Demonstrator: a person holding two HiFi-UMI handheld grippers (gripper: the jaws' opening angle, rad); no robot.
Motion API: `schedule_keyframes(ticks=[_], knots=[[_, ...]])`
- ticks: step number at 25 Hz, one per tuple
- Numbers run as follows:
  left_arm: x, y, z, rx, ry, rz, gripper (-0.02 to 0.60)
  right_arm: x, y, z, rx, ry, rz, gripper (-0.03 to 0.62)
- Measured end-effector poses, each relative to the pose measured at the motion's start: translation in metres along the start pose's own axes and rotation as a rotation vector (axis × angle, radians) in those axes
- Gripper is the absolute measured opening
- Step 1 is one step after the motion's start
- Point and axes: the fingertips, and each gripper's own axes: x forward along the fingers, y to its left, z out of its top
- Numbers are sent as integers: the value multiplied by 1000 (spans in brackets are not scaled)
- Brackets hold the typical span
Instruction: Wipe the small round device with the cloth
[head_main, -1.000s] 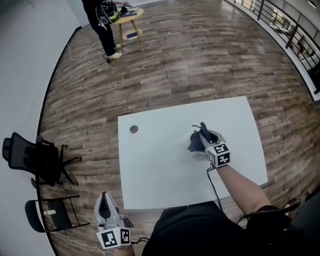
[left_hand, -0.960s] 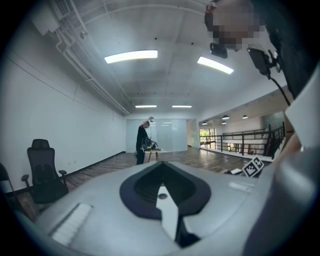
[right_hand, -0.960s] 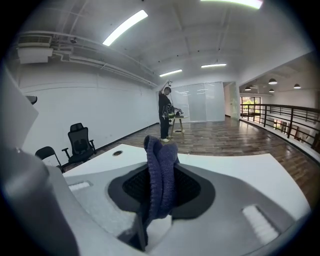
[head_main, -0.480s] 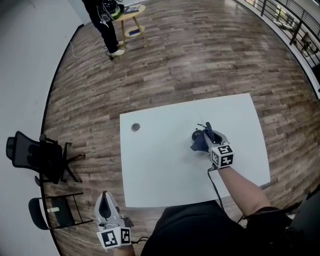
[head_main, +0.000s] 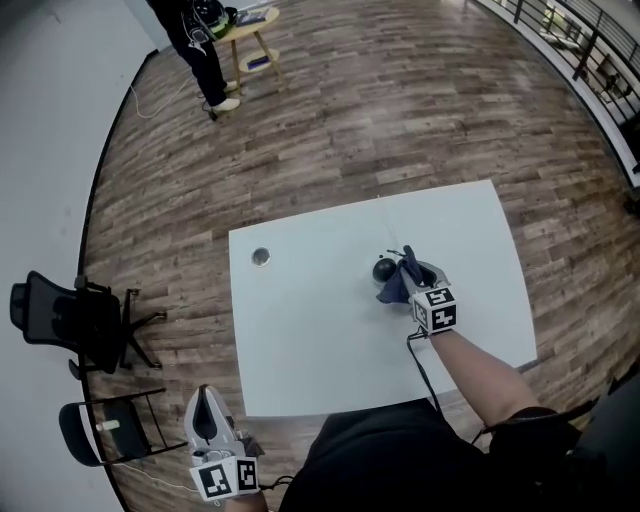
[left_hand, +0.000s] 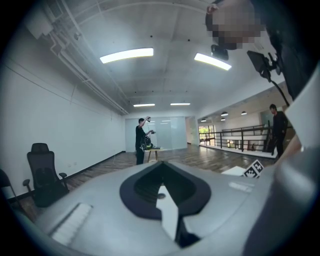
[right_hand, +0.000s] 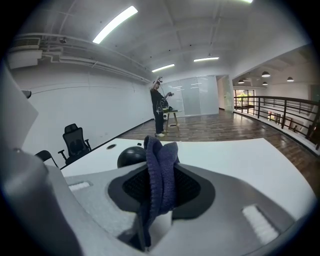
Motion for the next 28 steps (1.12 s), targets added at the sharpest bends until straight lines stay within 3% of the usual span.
schedule_keyframes(ticks=[25,28], knots=[[0,8,-1,-18,-21,4,6,1,13,0,-41,29,12,104],[-2,9,-2,-24,-26,7,6,-11,10,24,-52,-63,-11,104]])
